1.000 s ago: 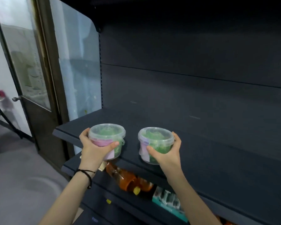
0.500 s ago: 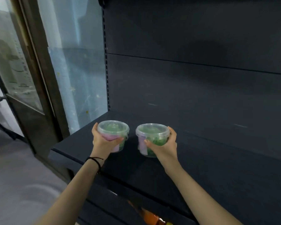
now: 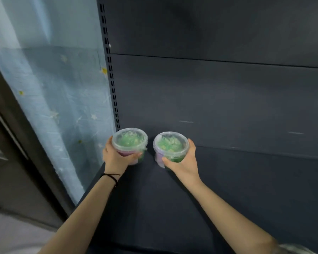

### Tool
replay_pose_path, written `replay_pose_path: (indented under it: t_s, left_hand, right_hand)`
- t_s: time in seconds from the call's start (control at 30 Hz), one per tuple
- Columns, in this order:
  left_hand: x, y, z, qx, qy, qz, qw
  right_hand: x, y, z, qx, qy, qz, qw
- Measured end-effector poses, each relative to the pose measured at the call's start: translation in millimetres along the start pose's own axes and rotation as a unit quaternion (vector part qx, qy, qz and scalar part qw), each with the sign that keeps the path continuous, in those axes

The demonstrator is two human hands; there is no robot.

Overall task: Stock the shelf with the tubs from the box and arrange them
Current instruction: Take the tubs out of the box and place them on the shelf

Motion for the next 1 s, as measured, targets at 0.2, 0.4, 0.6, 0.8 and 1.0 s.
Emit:
replay_pose_path:
  t_s: [0.2, 0.4, 0.6, 0.8, 1.0]
  left_hand:
    - [2.3, -19.3, -16.3, 0.008, 0.03, 0.0, 0.999]
    - [3.5, -23.5, -20.2, 0.028, 0.012, 0.007, 0.999]
    - [-9.3, -0.3, -6.5, -0.005, -0.026, -0.006, 1.0]
    - [-45.8, 80.6, -4.9, -0.004, -0.027, -0.011, 1.0]
    - [-101.6, 217.6, -63.6, 0.099, -0.009, -0.057, 0.993]
  right_hand:
    - [-2.5, -18.1, -21.9, -0.018, 0.003, -0.015, 1.0]
    - [-1.8, -28.8, -33.1, -0.037, 0.022, -0.032, 0.999]
    - [4.3, -7.1, -11.5, -0.008, 0.016, -0.059, 0.998]
    - [11.8, 61.6, 81.0, -0.031, 0.052, -0.038, 0.997]
    - [25.2, 171.2, 232.6, -0.089, 0.102, 0.002, 0.991]
Point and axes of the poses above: each hand's wrist, its own y-axis away from the middle knuckle, its own z-axis out of the back of the hand, x = y × z, the point moved 2 cm from there along -y, towards the middle knuckle, and after that the axes turned 1 degree about -z, right-handed, at the moved point
